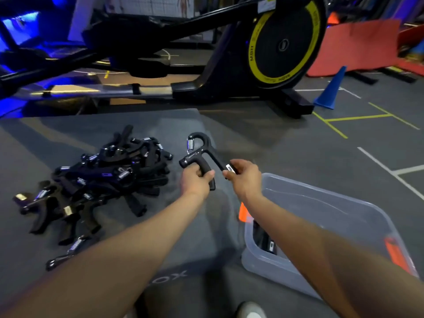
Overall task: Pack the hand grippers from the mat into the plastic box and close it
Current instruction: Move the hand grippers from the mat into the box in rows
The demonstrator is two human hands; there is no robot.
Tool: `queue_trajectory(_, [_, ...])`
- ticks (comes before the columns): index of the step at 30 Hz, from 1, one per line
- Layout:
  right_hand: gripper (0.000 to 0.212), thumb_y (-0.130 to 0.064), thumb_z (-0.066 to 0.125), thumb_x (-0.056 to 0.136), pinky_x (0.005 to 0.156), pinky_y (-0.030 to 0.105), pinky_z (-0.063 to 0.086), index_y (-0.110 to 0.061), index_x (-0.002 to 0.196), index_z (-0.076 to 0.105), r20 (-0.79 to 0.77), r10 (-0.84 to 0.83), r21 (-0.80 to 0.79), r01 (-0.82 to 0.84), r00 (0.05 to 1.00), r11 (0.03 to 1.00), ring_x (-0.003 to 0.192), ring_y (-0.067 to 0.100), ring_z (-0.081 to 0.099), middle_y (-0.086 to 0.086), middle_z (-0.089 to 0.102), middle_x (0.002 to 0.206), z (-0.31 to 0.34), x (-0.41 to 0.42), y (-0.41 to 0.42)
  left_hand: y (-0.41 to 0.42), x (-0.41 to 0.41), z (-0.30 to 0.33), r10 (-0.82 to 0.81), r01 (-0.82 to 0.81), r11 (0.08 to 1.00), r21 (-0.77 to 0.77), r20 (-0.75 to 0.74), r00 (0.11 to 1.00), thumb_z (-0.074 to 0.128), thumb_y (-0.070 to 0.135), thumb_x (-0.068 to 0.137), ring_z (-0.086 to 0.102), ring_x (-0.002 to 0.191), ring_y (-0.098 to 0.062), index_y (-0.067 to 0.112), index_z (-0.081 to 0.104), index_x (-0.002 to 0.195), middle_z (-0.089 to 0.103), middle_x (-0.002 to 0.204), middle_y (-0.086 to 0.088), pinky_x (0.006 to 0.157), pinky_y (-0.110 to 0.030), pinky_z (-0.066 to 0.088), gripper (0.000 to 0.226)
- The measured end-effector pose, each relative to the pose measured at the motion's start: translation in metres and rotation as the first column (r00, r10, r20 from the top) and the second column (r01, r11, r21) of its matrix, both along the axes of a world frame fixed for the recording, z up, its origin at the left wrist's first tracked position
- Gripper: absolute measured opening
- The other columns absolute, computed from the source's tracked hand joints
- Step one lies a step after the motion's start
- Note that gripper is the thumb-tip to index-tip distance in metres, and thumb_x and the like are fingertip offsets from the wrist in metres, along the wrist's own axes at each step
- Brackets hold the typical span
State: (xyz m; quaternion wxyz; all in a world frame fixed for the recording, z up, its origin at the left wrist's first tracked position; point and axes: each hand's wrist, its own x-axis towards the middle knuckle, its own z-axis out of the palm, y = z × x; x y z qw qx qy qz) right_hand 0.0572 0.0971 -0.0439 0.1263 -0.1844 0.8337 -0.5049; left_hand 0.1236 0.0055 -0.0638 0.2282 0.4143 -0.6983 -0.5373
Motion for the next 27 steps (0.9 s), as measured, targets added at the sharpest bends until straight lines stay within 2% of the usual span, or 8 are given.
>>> queue_trajectory(3, [0.021, -0.003, 0.068, 0.079, 0.087, 0.05, 0.054, -0.005, 0.1, 0.069, 0.018, -0.011, -0.008, 0.011, 1.0, 1.0, 0.08, 0.028, 0.066, 0.009, 0.069, 0.088, 0.005, -0.022, 0.023, 0.017, -0.024, 0.005, -0.162, 0.161, 0.985, -0.058, -0.021, 0.987, 0.066, 0.011, 0.083, 0.055, 0.078, -0.016, 0.01, 0.064, 0.092, 0.061, 0.084, -0.003, 0.061, -0.018, 0.042, 0.009])
queue_trajectory(6, [0.023, 0.001, 0.067, 0.077, 0.08, 0.05, 0.056, -0.007, 0.099, 0.069, 0.03, -0.056, 0.027, 0.055, 0.998, 0.998, 0.076, 0.03, 0.068, 0.006, 0.069, 0.082, 0.006, -0.043, 0.049, 0.035, -0.046, 0.006, -0.304, 0.302, 0.946, -0.12, -0.002, 0.953, 0.066, 0.01, 0.084, 0.054, 0.078, -0.014, 0.007, 0.066, 0.11, 0.06, 0.089, -0.002, 0.052, -0.002, 0.038, 0.026])
queue_trajectory(7, [0.024, 0.002, 0.066, 0.077, 0.078, 0.049, 0.057, -0.007, 0.1, 0.069, 0.036, -0.07, 0.039, 0.069, 0.997, 0.997, 0.073, 0.03, 0.068, 0.005, 0.068, 0.08, 0.006, -0.048, 0.059, 0.042, -0.052, 0.005, -0.337, 0.334, 0.934, -0.127, 0.001, 0.941, 0.066, 0.011, 0.084, 0.054, 0.078, -0.013, 0.007, 0.065, 0.112, 0.061, 0.09, -0.002, 0.056, -0.003, 0.039, 0.029])
queue_trajectory(10, [0.026, 0.001, 0.066, 0.077, 0.075, 0.049, 0.058, -0.013, 0.099, 0.068, 0.03, -0.114, 0.064, 0.112, 0.993, 0.992, 0.071, 0.033, 0.069, -0.001, 0.064, 0.072, 0.0, -0.063, 0.082, 0.06, -0.069, -0.002, -0.394, 0.391, 0.913, -0.119, -0.006, 0.919, 0.067, 0.012, 0.082, 0.057, 0.081, -0.014, 0.009, 0.066, 0.113, 0.065, 0.091, -0.002, 0.079, -0.027, 0.048, 0.03])
queue_trajectory(16, [0.027, -0.003, 0.067, 0.077, 0.074, 0.05, 0.058, -0.029, 0.08, 0.059, 0.066, -0.224, 0.052, 0.221, 0.972, 0.974, 0.065, 0.03, 0.071, -0.007, 0.062, 0.066, -0.023, -0.083, 0.109, 0.084, -0.089, -0.013, -0.505, 0.498, 0.859, -0.121, -0.038, 0.862, 0.061, 0.002, 0.086, 0.056, 0.092, -0.012, 0.01, 0.055, 0.128, 0.065, 0.108, -0.007, 0.086, -0.019, 0.045, 0.044])
queue_trajectory(19, [0.028, -0.006, 0.069, 0.073, 0.074, 0.051, 0.057, -0.032, 0.072, 0.059, 0.107, -0.275, 0.081, 0.267, 0.955, 0.96, 0.065, 0.03, 0.071, -0.007, 0.063, 0.066, -0.046, -0.089, 0.124, 0.085, -0.091, -0.027, -0.528, 0.533, 0.82, -0.209, 0.085, 0.845, 0.058, 0.006, 0.088, 0.051, 0.098, -0.014, 0.007, 0.048, 0.133, 0.054, 0.113, -0.007, 0.098, -0.016, 0.039, 0.046])
queue_trajectory(21, [0.027, -0.011, 0.07, 0.067, 0.075, 0.052, 0.057, -0.036, 0.064, 0.06, 0.139, -0.317, 0.114, 0.303, 0.938, 0.946, 0.072, 0.034, 0.071, -0.002, 0.068, 0.073, -0.069, -0.092, 0.135, 0.085, -0.089, -0.039, -0.512, 0.551, 0.799, -0.243, 0.207, 0.834, 0.057, 0.009, 0.09, 0.051, 0.11, -0.019, 0.008, 0.046, 0.136, 0.049, 0.125, -0.011, 0.096, -0.012, 0.031, 0.047])
queue_trajectory(27, [0.022, -0.016, 0.074, 0.065, 0.073, 0.051, 0.057, -0.031, 0.061, 0.058, 0.26, -0.409, 0.211, 0.362, 0.875, 0.908, 0.076, 0.035, 0.07, 0.005, 0.073, 0.08, -0.13, -0.088, 0.149, 0.088, -0.086, -0.066, -0.441, 0.579, 0.784, -0.226, 0.454, 0.774, 0.055, 0.008, 0.088, 0.042, 0.126, -0.028, 0.01, 0.044, 0.135, 0.043, 0.134, -0.013, 0.103, -0.027, 0.033, 0.049])
